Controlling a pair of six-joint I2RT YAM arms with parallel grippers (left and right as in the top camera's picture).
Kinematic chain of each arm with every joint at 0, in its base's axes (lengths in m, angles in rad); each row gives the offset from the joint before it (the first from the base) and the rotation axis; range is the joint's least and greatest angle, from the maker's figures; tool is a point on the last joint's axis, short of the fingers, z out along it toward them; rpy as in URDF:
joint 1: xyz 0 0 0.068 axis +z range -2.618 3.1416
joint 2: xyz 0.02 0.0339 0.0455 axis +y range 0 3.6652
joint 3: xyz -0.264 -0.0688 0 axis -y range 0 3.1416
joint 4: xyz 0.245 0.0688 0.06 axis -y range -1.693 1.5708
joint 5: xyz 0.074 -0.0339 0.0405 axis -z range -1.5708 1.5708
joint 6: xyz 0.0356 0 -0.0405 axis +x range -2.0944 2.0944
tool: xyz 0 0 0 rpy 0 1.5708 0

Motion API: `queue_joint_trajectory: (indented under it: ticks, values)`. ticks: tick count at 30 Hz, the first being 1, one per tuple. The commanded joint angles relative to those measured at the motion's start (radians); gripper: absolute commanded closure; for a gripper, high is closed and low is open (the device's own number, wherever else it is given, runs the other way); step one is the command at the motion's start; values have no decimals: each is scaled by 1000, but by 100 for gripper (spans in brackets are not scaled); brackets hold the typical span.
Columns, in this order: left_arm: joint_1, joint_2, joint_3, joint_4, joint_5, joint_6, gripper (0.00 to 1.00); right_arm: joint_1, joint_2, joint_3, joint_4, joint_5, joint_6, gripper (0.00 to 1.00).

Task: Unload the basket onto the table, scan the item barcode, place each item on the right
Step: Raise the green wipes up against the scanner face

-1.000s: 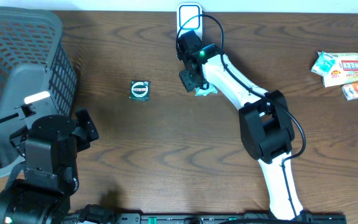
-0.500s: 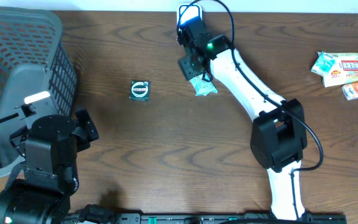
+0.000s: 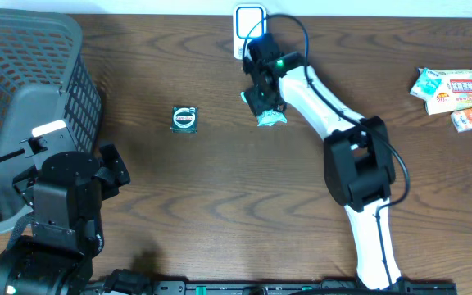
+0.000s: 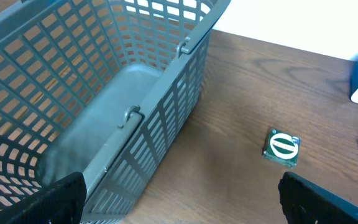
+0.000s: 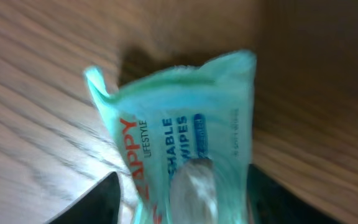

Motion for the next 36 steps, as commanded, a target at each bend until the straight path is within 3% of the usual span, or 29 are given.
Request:
queue_joint_trajectory:
  ticks: [1, 5, 9, 22, 27, 36]
  values:
    - [2, 0, 10, -2, -9, -2, 2, 3, 19, -6, -3, -20, -10, 57]
    - [2, 0, 10, -2, -9, -2, 2, 3, 20, -6, -4, -19, -11, 66]
    - [2, 0, 10, -2, -9, -2, 2, 2, 20, -6, 5, -19, -10, 99]
    - [2, 0, 10, -2, -9, -2, 2, 3, -6, 174, 79, 49, 66, 99]
    - [2, 0, 10, -2, -9, -2, 2, 3, -6, 210, 274, 188, 114, 99]
    - [2, 0, 10, -2, -9, -2, 2, 1, -4, 205, 625, 192, 114, 99]
